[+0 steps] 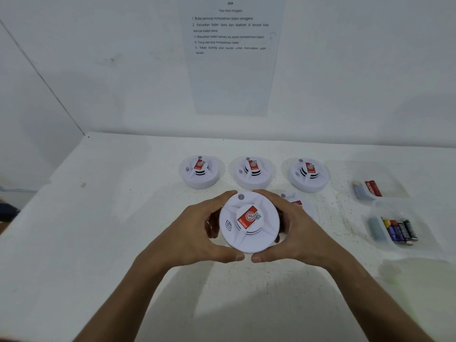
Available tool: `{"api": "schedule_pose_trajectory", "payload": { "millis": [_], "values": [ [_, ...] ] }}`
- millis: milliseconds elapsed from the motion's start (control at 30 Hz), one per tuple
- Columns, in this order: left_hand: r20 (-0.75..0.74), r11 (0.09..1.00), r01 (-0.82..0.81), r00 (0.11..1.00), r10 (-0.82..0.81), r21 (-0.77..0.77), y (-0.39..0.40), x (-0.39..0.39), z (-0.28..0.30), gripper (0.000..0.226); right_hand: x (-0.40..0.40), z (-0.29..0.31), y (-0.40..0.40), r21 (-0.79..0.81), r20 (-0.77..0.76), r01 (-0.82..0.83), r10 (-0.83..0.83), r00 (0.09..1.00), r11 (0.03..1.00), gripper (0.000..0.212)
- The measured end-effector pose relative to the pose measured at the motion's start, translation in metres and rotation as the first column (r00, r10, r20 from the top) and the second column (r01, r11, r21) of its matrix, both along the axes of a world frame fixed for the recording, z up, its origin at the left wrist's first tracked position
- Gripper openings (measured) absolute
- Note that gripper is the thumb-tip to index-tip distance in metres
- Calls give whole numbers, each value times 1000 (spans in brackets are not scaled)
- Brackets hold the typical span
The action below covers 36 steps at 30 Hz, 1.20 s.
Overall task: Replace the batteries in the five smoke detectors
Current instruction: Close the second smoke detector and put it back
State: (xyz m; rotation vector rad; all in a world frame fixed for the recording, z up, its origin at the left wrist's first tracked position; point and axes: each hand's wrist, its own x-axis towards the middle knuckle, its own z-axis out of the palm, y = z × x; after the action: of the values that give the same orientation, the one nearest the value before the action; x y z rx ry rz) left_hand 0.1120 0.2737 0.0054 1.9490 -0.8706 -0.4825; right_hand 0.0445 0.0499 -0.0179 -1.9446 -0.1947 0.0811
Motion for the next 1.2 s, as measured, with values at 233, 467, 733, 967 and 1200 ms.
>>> {"api": "schedule_pose_trajectory", "payload": {
  "millis": [233, 467, 733, 967, 1200],
  "values": [
    [19, 1000, -25, 1000, 25, -10, -2, 0, -3, 81, 1, -5, -1, 2, -5, 12, -12, 1000, 1000, 96],
    [23, 999, -36, 999, 36, -10, 0, -1, -3, 83, 1, -5, 0, 11, -17, 6, -6, 1000, 1000, 100],
    [21, 999, -42, 999, 42, 0, 2, -2, -5, 82, 2, -8, 2, 7, -17, 4, -4, 1000, 1000, 101],
    [15, 998, -66, 998, 65, 14, 4, -1, -9, 83, 3, -10, 3, 11, -12, 4, -4, 1000, 1000, 100],
    [6, 998, -59, 998, 59, 15, 4, 0, -9, 86, 1, -11, 5, 11, -13, 7, -7, 1000, 1000, 96]
  ]
}}
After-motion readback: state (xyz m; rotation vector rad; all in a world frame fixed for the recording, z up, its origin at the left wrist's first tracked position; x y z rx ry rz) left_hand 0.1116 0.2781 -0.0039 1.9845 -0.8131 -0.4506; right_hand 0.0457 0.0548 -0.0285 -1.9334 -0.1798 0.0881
